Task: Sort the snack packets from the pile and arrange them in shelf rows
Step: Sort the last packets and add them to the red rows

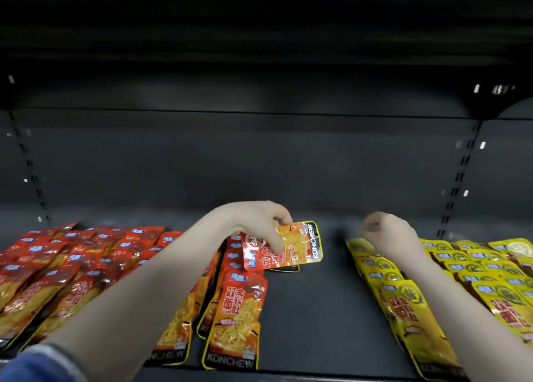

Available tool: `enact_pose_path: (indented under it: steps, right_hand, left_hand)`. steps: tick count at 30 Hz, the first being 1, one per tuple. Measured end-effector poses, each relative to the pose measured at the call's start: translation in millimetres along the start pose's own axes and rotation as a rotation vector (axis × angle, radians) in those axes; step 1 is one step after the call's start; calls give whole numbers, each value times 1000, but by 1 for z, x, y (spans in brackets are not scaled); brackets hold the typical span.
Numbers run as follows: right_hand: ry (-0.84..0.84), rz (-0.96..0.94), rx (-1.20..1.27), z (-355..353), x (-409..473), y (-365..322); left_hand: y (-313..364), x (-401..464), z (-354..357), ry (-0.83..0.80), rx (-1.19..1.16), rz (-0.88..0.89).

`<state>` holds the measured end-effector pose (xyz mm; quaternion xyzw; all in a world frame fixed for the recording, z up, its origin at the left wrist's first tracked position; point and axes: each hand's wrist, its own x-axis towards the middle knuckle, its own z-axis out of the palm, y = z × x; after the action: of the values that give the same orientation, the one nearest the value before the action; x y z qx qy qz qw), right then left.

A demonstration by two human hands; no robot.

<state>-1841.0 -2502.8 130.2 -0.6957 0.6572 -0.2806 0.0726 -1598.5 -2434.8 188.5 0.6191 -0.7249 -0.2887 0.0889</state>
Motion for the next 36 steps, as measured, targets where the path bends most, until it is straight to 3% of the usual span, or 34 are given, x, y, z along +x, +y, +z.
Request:
enact_pose_path:
  steps: [3,10,22,29,36]
  right_hand:
    - [31,-11,-79,-2,-4,18]
    - [126,-57,-107,1,-9,39]
    - [245,-92,-40,1,-11,41]
    - [296,-85,6,0,-12,43]
    - [322,-85,4,-1,-12,44]
  left_hand:
    - [2,15,0,-61,55,10]
    - [0,39,-3,-30,47,-13]
    - [-12,59,-13,-346,-25,-143]
    - [-20,75,-11,-156,-6,-56]
    - [-27,89,-1,-69,46,103]
